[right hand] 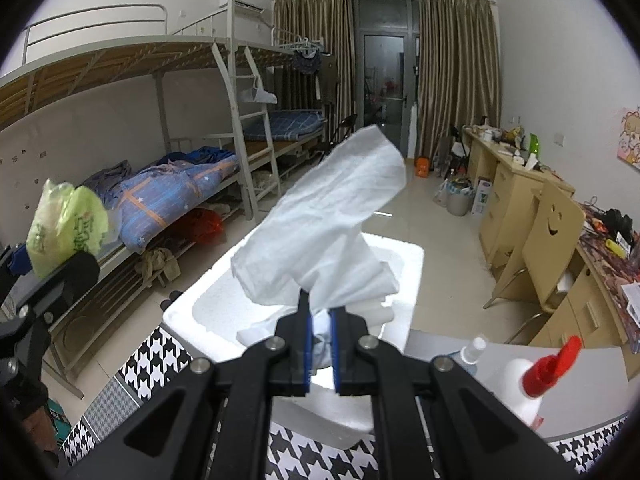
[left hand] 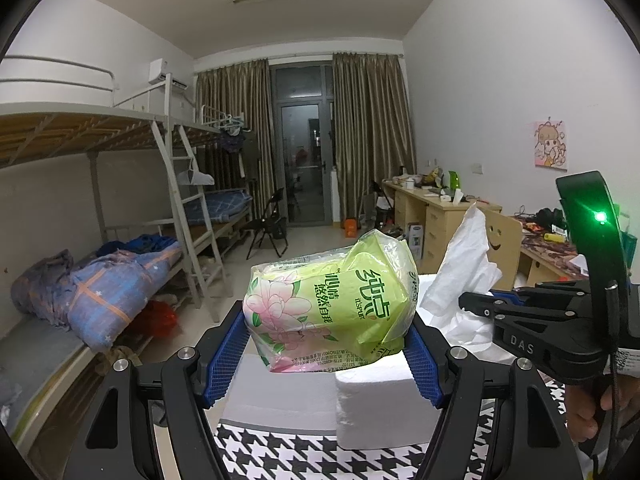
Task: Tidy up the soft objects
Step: 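Open the right gripper to drop the white tissue into the foam box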
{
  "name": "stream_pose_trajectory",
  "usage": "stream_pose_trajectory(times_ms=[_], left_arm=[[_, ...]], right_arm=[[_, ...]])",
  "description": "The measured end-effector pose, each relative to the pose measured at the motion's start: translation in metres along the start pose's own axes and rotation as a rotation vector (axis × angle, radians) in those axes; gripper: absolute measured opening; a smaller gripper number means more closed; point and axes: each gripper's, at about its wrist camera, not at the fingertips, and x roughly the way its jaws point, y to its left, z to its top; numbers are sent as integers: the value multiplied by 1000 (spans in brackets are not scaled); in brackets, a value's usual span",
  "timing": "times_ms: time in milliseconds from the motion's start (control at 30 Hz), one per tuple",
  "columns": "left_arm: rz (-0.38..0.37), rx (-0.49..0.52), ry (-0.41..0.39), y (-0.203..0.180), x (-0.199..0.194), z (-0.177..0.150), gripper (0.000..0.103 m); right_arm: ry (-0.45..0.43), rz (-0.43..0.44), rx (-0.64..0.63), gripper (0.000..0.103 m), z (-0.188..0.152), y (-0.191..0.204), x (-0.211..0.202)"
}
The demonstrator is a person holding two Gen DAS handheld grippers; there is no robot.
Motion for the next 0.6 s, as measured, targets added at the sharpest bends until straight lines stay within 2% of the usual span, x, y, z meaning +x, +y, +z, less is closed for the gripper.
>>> stream_pose_trajectory(times_ms=[300,400,467,500,533,600], left_arm=[[15,-13,3,2,2,1,74],[15,-13,4,1,2,0,74],[15,-13,4,1,2,1,74],[15,-13,4,2,2,1,74],[16,-13,4,2,2,1,74],[17,-12,4,2,2,0,74]], right_arm=[[70,10,-9,11,0,2,19],[85,15,2,15,1,-1,22],[94,12,10,21,2,-5,26],[98,6,13,32,3,-6,27],[103,0,15,50,2,-5,27],[112,-2,23,72,2,-8,26]])
